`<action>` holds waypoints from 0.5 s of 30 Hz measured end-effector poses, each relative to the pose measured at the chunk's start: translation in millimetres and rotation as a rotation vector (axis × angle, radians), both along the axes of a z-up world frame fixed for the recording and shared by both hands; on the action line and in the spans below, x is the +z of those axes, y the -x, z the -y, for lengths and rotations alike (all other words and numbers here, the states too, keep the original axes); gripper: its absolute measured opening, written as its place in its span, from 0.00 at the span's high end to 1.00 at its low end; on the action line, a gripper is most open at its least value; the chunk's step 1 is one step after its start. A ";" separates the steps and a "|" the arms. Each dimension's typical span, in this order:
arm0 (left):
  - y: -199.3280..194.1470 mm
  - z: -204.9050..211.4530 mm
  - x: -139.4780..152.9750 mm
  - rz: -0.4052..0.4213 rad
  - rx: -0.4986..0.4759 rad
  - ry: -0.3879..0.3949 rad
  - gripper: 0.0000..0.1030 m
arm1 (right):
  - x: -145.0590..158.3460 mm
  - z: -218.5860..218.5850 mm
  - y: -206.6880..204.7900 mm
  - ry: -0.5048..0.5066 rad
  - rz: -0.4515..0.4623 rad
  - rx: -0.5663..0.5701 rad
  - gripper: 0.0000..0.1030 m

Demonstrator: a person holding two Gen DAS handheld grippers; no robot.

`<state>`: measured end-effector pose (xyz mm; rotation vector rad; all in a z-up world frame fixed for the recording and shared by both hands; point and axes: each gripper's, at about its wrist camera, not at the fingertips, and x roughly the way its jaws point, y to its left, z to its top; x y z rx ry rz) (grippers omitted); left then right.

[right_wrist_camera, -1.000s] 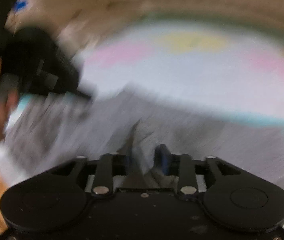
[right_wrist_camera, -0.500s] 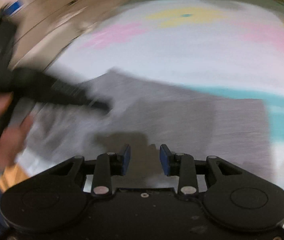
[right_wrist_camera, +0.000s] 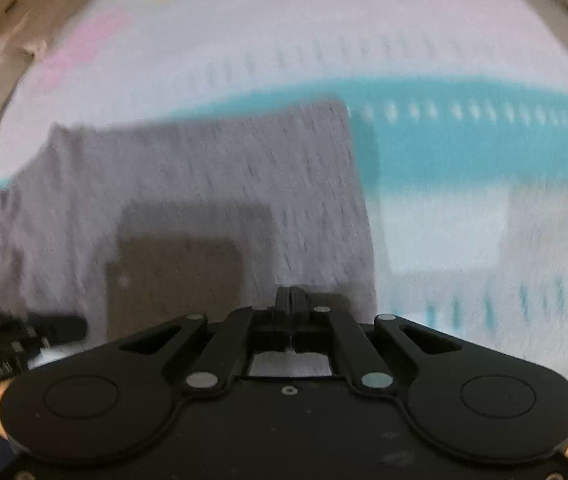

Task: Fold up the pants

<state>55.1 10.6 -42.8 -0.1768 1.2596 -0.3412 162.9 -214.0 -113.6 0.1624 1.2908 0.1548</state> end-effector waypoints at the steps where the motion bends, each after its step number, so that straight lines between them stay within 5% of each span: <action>1: 0.2 1.1 2.3 0.011 -0.002 -0.006 0.86 | 6.7 -0.6 -3.6 -0.012 0.037 0.009 0.97; 7: 3.2 -0.6 11.3 0.100 -0.027 -0.061 0.86 | 11.3 -20.5 -38.9 0.002 0.143 0.041 0.90; 11: 4.3 -18.1 22.6 0.172 0.000 -0.101 0.85 | -26.8 -26.0 -56.7 0.048 0.013 -0.012 0.91; 15: -6.7 -41.7 30.4 0.188 0.070 -0.118 0.85 | -27.6 -20.5 -58.6 0.030 0.017 -0.024 0.92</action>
